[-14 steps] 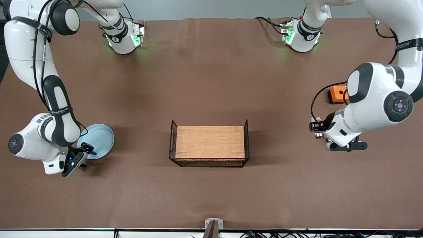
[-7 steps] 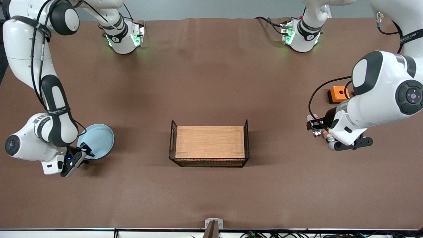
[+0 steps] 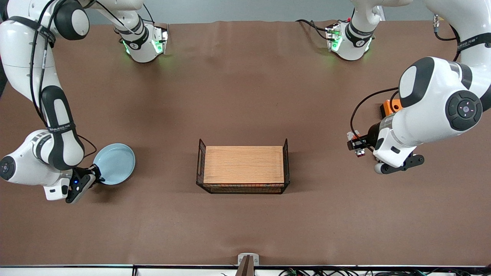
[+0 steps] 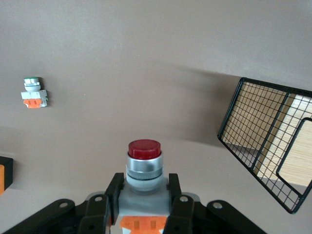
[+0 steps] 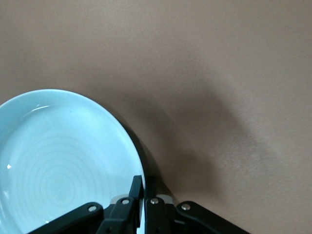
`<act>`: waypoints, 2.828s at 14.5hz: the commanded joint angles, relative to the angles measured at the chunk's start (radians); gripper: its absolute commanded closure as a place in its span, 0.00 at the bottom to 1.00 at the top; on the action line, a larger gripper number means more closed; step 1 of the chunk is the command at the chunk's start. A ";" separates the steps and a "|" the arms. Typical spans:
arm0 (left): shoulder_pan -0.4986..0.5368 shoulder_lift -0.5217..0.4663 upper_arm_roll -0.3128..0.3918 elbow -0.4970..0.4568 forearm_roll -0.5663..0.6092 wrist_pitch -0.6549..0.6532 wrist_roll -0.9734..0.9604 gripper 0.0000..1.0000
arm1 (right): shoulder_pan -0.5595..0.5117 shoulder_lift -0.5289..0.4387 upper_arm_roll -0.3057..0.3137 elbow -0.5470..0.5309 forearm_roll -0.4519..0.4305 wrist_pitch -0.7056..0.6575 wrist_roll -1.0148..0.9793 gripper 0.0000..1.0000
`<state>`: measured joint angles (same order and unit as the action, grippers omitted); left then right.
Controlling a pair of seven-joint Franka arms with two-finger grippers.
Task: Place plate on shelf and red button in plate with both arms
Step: 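Lift the blue plate with the right gripper while the left gripper lifts the button, then carry the blue plate with the right gripper over the wire basket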
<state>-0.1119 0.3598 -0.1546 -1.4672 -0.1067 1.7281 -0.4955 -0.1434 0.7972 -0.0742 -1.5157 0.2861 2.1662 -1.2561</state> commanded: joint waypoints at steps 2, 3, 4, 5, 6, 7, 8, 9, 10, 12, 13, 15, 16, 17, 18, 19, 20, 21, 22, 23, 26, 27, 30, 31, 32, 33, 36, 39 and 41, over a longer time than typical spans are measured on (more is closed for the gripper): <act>0.000 -0.001 0.000 0.030 -0.031 -0.022 -0.102 0.64 | -0.010 -0.030 0.010 0.005 0.015 -0.090 0.070 1.00; 0.000 -0.001 0.000 0.030 -0.031 -0.022 -0.116 0.64 | -0.010 -0.041 0.010 0.012 0.015 -0.132 0.090 1.00; 0.000 -0.002 0.000 0.030 -0.031 -0.022 -0.117 0.64 | -0.008 -0.053 0.008 0.023 0.013 -0.175 0.115 1.00; 0.001 -0.002 0.000 0.036 -0.031 -0.022 -0.115 0.64 | -0.008 -0.067 0.008 0.034 0.013 -0.222 0.148 1.00; 0.003 -0.002 0.000 0.038 -0.033 -0.022 -0.115 0.64 | -0.008 -0.078 0.007 0.043 0.007 -0.259 0.170 1.00; 0.003 -0.002 0.000 0.038 -0.033 -0.022 -0.117 0.64 | -0.008 -0.088 0.007 0.048 0.004 -0.287 0.185 1.00; 0.003 -0.002 0.000 0.038 -0.041 -0.022 -0.127 0.64 | -0.008 -0.101 0.005 0.051 0.002 -0.310 0.202 1.00; 0.003 -0.002 0.000 0.044 -0.056 -0.022 -0.159 0.64 | -0.008 -0.122 0.005 0.055 0.001 -0.340 0.236 1.00; 0.004 -0.002 0.001 0.044 -0.067 -0.022 -0.213 0.64 | -0.007 -0.154 0.005 0.055 -0.002 -0.392 0.283 1.00; 0.008 -0.002 0.001 0.045 -0.068 -0.021 -0.264 0.64 | -0.004 -0.222 0.005 0.064 -0.004 -0.498 0.398 1.00; 0.008 -0.002 0.000 0.045 -0.068 -0.021 -0.264 0.64 | 0.001 -0.237 0.005 0.083 -0.004 -0.546 0.455 1.00; 0.008 -0.002 0.001 0.050 -0.068 -0.022 -0.267 0.64 | 0.004 -0.250 0.007 0.127 -0.005 -0.653 0.573 1.00; 0.008 -0.001 0.001 0.054 -0.068 -0.022 -0.268 0.63 | 0.018 -0.274 0.007 0.129 -0.016 -0.676 0.624 1.00; 0.008 -0.002 0.001 0.054 -0.068 -0.021 -0.270 0.63 | 0.022 -0.289 0.008 0.132 -0.015 -0.698 0.683 1.00; 0.006 -0.002 0.001 0.054 -0.067 -0.021 -0.271 0.63 | 0.024 -0.294 0.008 0.132 -0.016 -0.703 0.699 1.00; 0.008 -0.002 0.001 0.054 -0.068 -0.022 -0.271 0.63 | 0.024 -0.294 0.010 0.132 -0.015 -0.704 0.707 1.00; 0.008 -0.002 0.001 0.054 -0.068 -0.021 -0.273 0.63 | 0.028 -0.299 0.010 0.134 -0.019 -0.704 0.710 1.00; 0.008 -0.002 0.001 0.054 -0.068 -0.021 -0.273 0.63 | 0.044 -0.312 0.010 0.130 -0.024 -0.707 0.721 1.00; 0.008 -0.002 0.001 0.054 -0.068 -0.021 -0.273 0.63 | 0.050 -0.326 0.010 0.130 -0.024 -0.718 0.741 1.00; 0.008 -0.002 0.001 0.054 -0.068 -0.021 -0.273 0.63 | 0.056 -0.326 0.010 0.134 -0.025 -0.729 0.765 1.00; 0.008 -0.001 0.001 0.054 -0.068 -0.021 -0.273 0.63 | 0.084 -0.331 0.013 0.147 -0.021 -0.785 0.909 1.00; 0.008 -0.001 0.001 0.054 -0.068 -0.021 -0.273 0.63 | 0.094 -0.331 0.013 0.170 -0.016 -0.799 0.964 1.00; 0.008 -0.001 0.003 0.054 -0.068 -0.021 -0.271 0.63 | 0.111 -0.335 0.019 0.207 -0.005 -0.856 1.041 1.00; 0.008 -0.001 0.003 0.054 -0.068 -0.021 -0.270 0.63 | 0.123 -0.349 0.021 0.209 -0.004 -0.856 1.081 1.00; 0.006 0.001 0.003 0.054 -0.070 -0.021 -0.271 0.63 | 0.130 -0.355 0.019 0.215 0.014 -0.858 1.131 0.99; 0.008 0.001 0.003 0.054 -0.070 -0.021 -0.270 0.63 | 0.130 -0.358 0.021 0.222 0.033 -0.858 1.164 0.99; 0.008 0.001 0.003 0.054 -0.070 -0.021 -0.268 0.63 | 0.145 -0.371 0.021 0.250 0.070 -0.859 1.340 1.00; 0.009 -0.001 0.003 0.054 -0.070 -0.021 -0.268 0.63 | 0.195 -0.394 0.019 0.258 0.120 -0.856 1.553 1.00; 0.009 -0.001 0.003 0.054 -0.070 -0.021 -0.265 0.63 | 0.243 -0.397 0.019 0.258 0.139 -0.847 1.693 1.00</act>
<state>-0.1050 0.3597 -0.1534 -1.4285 -0.1554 1.7276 -0.7536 0.0507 0.4197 -0.0496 -1.2582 0.3934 1.3203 0.2973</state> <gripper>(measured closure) 0.586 0.969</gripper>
